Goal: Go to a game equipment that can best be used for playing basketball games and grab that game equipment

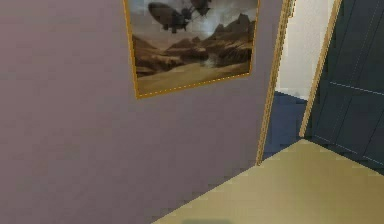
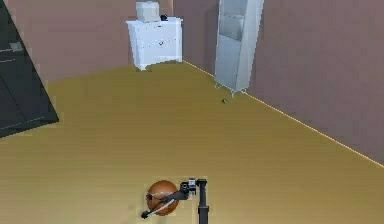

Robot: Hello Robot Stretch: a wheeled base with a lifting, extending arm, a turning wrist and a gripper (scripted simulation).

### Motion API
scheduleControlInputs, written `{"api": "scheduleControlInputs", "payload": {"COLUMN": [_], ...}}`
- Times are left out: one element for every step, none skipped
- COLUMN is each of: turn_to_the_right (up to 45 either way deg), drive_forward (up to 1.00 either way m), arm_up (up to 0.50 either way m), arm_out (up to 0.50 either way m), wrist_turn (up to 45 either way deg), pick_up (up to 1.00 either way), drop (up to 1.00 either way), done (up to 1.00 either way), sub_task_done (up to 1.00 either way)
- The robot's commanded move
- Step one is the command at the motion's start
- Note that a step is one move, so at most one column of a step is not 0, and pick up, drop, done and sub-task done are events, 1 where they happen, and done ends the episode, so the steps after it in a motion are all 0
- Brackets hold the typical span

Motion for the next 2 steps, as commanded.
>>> {"api": "scheduleControlInputs", "payload": {"turn_to_the_right": [0.0, 0.0], "drive_forward": [0.0, 0.0], "arm_up": [0.0, -0.3], "arm_out": [0.0, 0.0], "wrist_turn": [36.0, 0.0], "pick_up": [0.0, 0.0], "drop": [0.0, 0.0], "done": [0.0, 0.0], "sub_task_done": [0.0, 0.0]}}
